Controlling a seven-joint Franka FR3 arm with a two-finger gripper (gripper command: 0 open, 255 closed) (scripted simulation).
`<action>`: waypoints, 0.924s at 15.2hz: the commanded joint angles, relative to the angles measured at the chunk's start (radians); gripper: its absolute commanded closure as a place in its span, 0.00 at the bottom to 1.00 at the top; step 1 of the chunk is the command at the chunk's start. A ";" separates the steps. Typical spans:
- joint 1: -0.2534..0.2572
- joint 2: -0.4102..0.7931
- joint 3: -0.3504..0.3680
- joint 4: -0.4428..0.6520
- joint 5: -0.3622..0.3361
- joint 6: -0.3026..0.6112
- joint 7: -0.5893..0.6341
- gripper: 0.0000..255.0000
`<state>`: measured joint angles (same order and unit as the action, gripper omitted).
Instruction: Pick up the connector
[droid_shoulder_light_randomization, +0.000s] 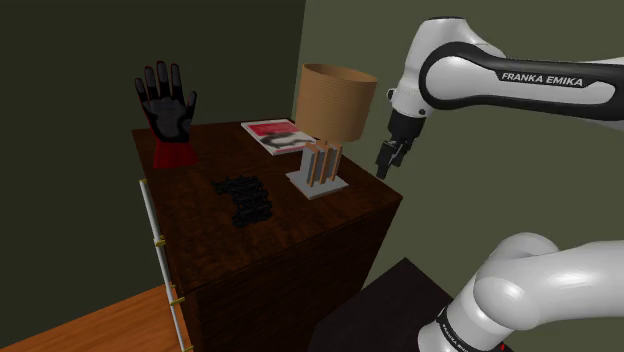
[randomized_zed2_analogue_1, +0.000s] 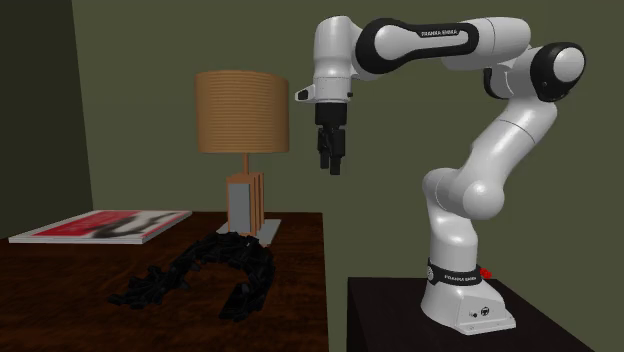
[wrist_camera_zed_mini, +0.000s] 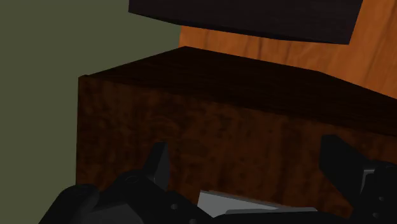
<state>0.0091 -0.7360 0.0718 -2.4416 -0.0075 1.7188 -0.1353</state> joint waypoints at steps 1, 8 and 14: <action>0.000 0.000 0.000 0.000 0.000 0.000 0.000 0.00; 0.030 0.204 0.115 0.103 0.035 0.124 0.126 0.00; 0.041 0.399 0.208 0.238 0.016 0.202 0.240 0.00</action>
<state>0.0480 -0.3641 0.2657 -2.2303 0.0126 1.9167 0.0854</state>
